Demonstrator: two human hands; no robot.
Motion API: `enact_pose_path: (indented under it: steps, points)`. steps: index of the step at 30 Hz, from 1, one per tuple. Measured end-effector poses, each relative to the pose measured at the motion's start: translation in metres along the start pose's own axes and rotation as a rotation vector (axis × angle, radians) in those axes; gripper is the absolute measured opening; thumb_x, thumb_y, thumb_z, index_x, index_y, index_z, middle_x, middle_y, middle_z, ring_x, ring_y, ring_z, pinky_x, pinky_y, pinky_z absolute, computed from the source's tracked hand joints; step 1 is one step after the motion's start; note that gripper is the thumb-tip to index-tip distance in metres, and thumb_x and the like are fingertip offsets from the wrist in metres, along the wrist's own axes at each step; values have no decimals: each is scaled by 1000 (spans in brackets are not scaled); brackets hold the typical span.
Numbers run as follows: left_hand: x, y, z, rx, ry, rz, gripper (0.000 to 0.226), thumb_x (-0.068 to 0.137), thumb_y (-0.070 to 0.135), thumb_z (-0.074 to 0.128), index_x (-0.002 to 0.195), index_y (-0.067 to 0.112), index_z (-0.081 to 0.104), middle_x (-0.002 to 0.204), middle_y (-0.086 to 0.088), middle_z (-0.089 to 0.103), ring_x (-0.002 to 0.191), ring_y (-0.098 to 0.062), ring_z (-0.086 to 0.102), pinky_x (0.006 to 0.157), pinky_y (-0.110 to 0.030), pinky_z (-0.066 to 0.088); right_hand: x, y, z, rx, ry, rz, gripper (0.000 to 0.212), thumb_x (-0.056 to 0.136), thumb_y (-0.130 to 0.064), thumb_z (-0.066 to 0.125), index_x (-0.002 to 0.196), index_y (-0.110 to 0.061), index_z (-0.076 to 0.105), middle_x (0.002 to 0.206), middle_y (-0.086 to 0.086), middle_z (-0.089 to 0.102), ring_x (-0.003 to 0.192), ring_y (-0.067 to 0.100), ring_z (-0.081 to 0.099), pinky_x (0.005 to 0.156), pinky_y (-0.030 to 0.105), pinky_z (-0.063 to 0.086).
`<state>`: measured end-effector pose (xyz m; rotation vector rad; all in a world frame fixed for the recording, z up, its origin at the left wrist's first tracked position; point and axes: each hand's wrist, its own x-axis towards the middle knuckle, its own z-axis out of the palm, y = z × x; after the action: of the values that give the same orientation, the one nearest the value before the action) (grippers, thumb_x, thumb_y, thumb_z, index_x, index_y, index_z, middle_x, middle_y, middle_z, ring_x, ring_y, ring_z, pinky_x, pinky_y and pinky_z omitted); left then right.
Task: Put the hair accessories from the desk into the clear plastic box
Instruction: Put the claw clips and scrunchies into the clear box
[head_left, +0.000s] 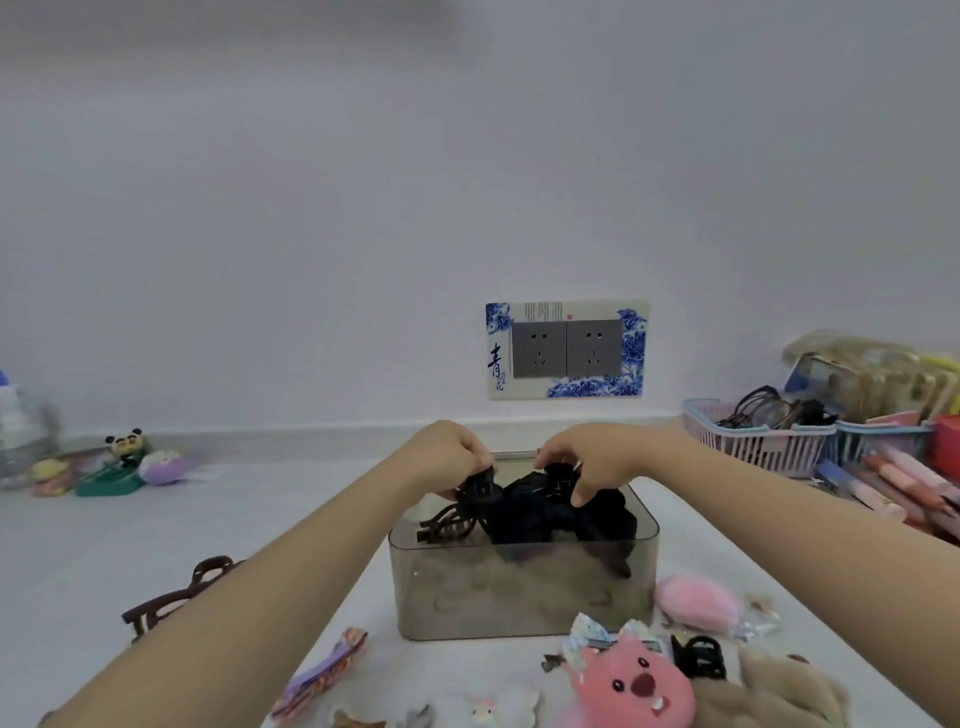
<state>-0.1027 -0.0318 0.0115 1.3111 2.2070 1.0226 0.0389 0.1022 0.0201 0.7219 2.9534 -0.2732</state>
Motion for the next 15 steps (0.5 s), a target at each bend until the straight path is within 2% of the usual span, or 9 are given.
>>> enact_pose_path:
  steps: [2, 6, 10, 13, 15]
  points:
    - [9, -3, 3, 80, -14, 6, 23, 93, 13, 51, 74, 16, 63, 106, -8, 70, 86, -18, 60, 60, -19, 49, 7, 3, 3, -48, -18, 13, 59, 77, -9, 69, 131, -21, 49, 132, 2, 54, 119, 23, 51, 102, 36, 41]
    - [23, -12, 6, 213, -75, 38, 19, 92, 16, 52, 76, 17, 62, 108, -7, 70, 90, -18, 59, 80, -29, 50, 18, 8, 10, -123, -19, 45, 58, 78, -12, 69, 132, -20, 49, 131, 4, 56, 119, 25, 52, 99, 36, 42]
    - [28, -22, 8, 336, -148, 79, 16, 94, 17, 48, 86, 16, 62, 103, 3, 67, 93, -17, 59, 82, -25, 43, 23, 15, 16, -144, -43, 55, 60, 80, -15, 68, 136, -20, 45, 135, 4, 53, 122, 25, 49, 99, 34, 40]
    - [31, -23, 9, 382, -159, 88, 19, 93, 15, 46, 80, 18, 59, 108, 3, 67, 107, -20, 60, 92, -30, 44, 27, 18, 22, -162, -38, 53, 61, 82, -17, 67, 138, -20, 43, 138, 5, 49, 125, 26, 46, 101, 34, 38]
    - [32, -21, 9, 403, -158, 92, 21, 94, 14, 45, 78, 19, 58, 106, 4, 67, 103, -19, 61, 89, -28, 45, 29, 18, 24, -201, -25, 43, 62, 82, -20, 67, 139, -21, 42, 138, 6, 44, 125, 28, 44, 102, 35, 38]
